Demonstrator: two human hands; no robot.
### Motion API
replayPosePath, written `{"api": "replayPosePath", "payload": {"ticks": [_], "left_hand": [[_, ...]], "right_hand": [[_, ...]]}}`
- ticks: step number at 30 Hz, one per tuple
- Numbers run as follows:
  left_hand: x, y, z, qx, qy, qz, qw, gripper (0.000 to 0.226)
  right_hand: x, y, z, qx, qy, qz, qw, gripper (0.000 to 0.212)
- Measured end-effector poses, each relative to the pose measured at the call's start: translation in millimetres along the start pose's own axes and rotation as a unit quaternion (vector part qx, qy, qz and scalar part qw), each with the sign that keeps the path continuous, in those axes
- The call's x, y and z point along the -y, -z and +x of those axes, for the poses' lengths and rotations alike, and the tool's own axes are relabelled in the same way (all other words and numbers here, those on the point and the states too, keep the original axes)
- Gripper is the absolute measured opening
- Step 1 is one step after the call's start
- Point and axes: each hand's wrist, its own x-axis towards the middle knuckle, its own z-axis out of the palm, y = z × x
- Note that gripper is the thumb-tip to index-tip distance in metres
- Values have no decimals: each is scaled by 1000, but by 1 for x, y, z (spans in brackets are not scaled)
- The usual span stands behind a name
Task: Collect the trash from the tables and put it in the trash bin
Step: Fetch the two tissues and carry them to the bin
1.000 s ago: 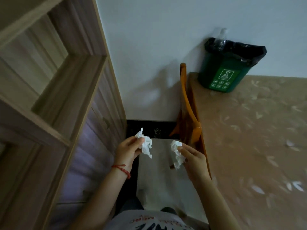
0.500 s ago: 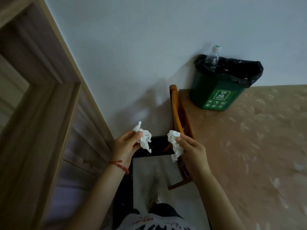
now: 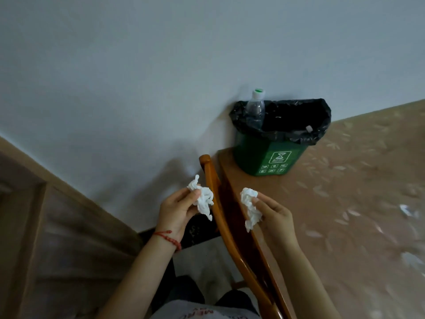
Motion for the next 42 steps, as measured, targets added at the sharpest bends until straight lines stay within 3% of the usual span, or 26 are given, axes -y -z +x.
{"api": "replayPosePath", "payload": {"ticks": [9,18,22,27,31,37,42], "left_hand": [[-12,-56,75,134,84,39,987,11],[-32,-73,129,229,119,82,963,9],[-33,-79,137,231,141,81,959,9],[-34,-86,140,231,150,64,959,8],[-36,-90,143,231,153,68,959,7],[-37,-91,145,225,156,63,960,9],[-39,-90,146,221,146,74,961,9]], "right_hand": [[15,5,31,-160,13,84,983,13],[37,-23,61,-227,38,158,960,14],[65,-29,83,-239,87,107,961,21],[111,-32,111,-238,143,82,957,13],[136,-31,136,-255,161,34,953,31],[139,-31,147,-265,163,-44,949,36],[123,-31,123,-283,236,-156,917,32]]}}
